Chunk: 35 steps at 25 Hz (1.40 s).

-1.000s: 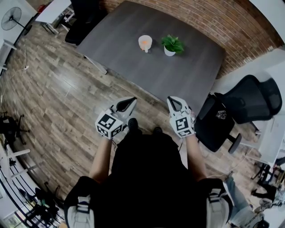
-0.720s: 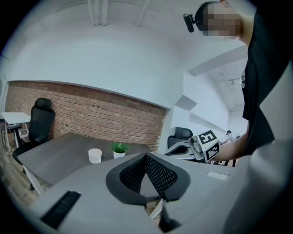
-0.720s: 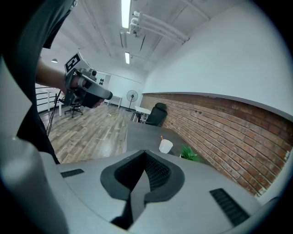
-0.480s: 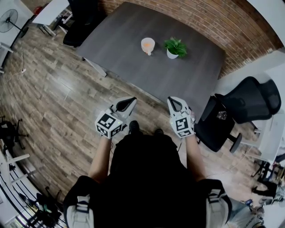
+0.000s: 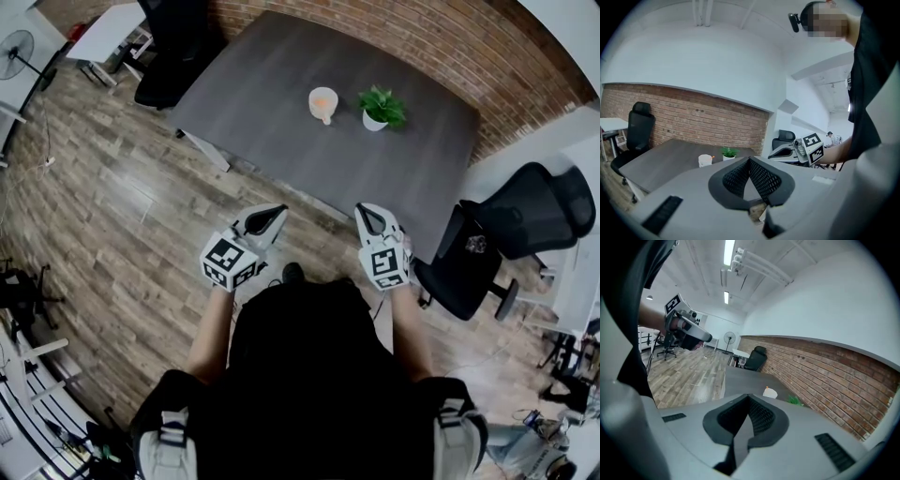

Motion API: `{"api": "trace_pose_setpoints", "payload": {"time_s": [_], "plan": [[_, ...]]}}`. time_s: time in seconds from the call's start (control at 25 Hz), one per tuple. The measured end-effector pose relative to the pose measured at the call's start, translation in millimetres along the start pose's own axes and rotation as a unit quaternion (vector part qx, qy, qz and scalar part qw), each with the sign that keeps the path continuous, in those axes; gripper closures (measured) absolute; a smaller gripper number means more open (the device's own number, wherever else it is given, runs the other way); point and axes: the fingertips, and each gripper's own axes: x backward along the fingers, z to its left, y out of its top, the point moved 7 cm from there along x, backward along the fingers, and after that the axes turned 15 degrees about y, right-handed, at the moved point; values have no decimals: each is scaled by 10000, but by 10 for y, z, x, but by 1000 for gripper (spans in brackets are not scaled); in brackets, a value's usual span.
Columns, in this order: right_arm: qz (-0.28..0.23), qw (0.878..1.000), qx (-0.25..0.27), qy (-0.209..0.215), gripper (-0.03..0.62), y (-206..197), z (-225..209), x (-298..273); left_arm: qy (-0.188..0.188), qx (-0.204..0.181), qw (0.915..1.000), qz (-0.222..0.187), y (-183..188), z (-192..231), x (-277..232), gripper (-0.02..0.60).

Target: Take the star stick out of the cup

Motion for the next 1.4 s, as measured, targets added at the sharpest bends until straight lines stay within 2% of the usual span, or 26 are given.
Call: {"api": "trace_pose_setpoints", "payload": {"time_s": [0.28,0.52,1.0,1.4], "plan": [[-20,9999,-97,-112,594,135,168,-199,-87,-51,9999,39,-5,301,105,580],[135,9998,-118,-90,594,36,203,-188,-134,19,9999,26,-45,302,101,580],[-26,9999,45,87,594,187,-281,-499,180,53,9998,66,73,524,-97,580],[-81,9986,179,481,594,296,-865,-853,415,78,9991,65,361,703,-623,580]]}}
